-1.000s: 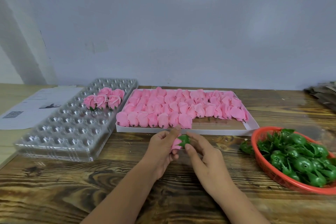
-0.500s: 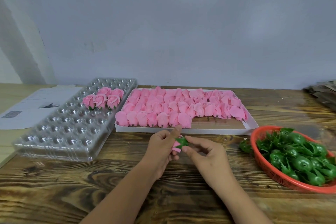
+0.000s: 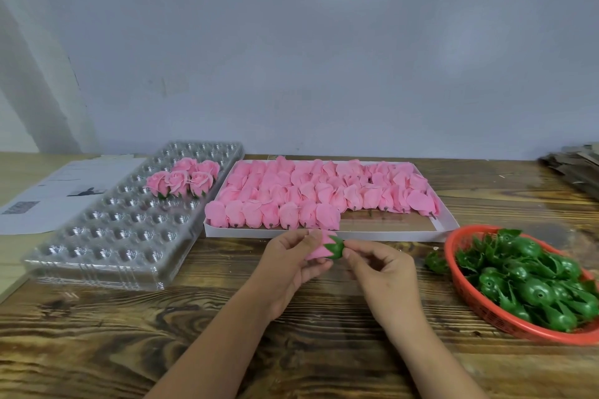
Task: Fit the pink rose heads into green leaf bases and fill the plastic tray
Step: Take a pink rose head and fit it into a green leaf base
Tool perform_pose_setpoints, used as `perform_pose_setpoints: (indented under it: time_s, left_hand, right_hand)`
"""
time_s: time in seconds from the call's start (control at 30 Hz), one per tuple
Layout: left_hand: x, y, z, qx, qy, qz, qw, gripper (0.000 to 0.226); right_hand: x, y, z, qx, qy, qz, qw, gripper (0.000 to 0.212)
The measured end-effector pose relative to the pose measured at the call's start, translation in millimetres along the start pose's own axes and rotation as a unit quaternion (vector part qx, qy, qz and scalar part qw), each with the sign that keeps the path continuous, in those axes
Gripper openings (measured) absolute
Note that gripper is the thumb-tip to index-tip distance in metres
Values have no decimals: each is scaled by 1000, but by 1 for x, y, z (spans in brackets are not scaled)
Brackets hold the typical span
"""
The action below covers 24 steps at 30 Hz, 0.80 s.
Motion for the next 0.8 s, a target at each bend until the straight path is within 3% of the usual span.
perform_pose_setpoints:
  time_s: [0.2,0.5,0.6,0.8]
  left_hand:
    - [-3,1,-5,38,40,-3,999,25]
    - [-6,3,-10,101,74,-1,992,27]
    - [-7,3,-11,129,88,-6,988,22]
    - [-9,3,-16,142,113,-40,983,21]
  right_hand:
    - [-1,1,1,15,9,20,1000,28]
    - [-2,1,5,-43,-6,30,999,38]
    - [-2,1,5,-110,-14,33,993,40]
    - [-6,3,10,-277,-69,26,958,19]
Point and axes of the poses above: each hand's wrist, its own x-axis towards the middle knuckle, its own y-axis out of the palm, z = x × y, the point moved 7 cm from there along x, towards the middle knuckle, and after that the axes turned 1 degree about -y, right-handed, at the moved point
